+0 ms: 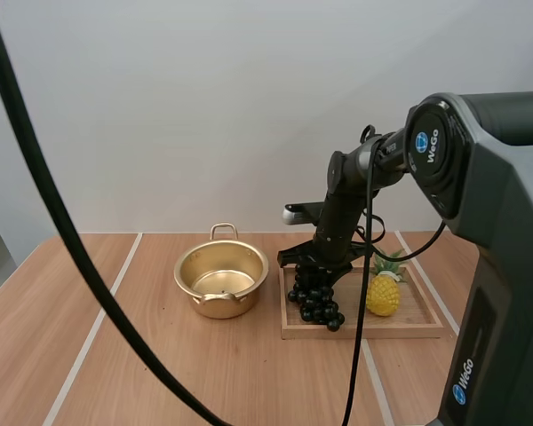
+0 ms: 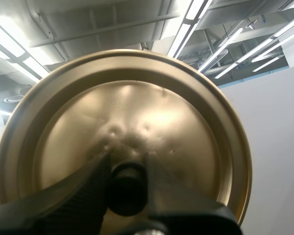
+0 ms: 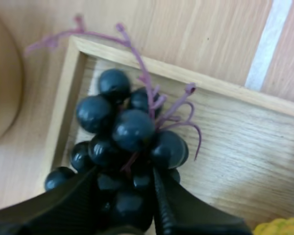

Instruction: Open the pot, put the grape inside, and close it

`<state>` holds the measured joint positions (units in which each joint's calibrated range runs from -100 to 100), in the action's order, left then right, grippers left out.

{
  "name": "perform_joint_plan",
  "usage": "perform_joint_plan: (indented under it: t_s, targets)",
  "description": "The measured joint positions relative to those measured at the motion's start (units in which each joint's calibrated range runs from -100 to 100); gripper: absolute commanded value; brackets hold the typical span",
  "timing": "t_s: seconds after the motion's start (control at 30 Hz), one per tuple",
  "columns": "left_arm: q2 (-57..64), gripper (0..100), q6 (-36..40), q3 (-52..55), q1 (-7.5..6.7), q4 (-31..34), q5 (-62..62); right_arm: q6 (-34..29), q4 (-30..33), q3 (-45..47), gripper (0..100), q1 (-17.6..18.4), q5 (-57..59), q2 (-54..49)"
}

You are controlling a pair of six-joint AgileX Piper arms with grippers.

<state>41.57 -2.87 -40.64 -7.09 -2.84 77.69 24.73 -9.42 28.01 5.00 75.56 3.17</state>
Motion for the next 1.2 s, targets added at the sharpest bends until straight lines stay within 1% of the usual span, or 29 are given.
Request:
perform_joint_plan:
  t_s: [0.37, 0.7, 0.83, 0.93, 1.03, 1.2]
  targets:
    - [0.0, 0, -0.3, 0.0, 0.00, 0.0, 0.0, 0.0, 0.1, 0.1, 0, 0.1, 2.4, -14.1]
    - [0.0, 0, -0.4, 0.0, 0.00, 0.0, -0.5, 0.0, 0.4, 0.1, 0, 0.1, 4.3, -24.2]
    - [0.0, 0, -0.4, 0.0, 0.00, 0.0, -0.9, 2.0, 0.4, -0.4, 0, 0.1, 5.1, -27.6]
    - [0.0, 0, -0.4, 0.0, 0.00, 0.0, -2.8, 3.8, 0.4, -2.6, 0, 0.1, 5.5, -30.0]
    - [0.0, 0, -0.4, -0.4, 0.00, 0.0, -4.3, 5.2, -1.5, -6.0, 0, 0.1, 5.7, -32.1]
    - [0.0, 0, -0.4, -1.1, 0.00, 0.0, -7.0, 7.8, -8.3, -12.0, 0, 0.2, 8.4, -33.2]
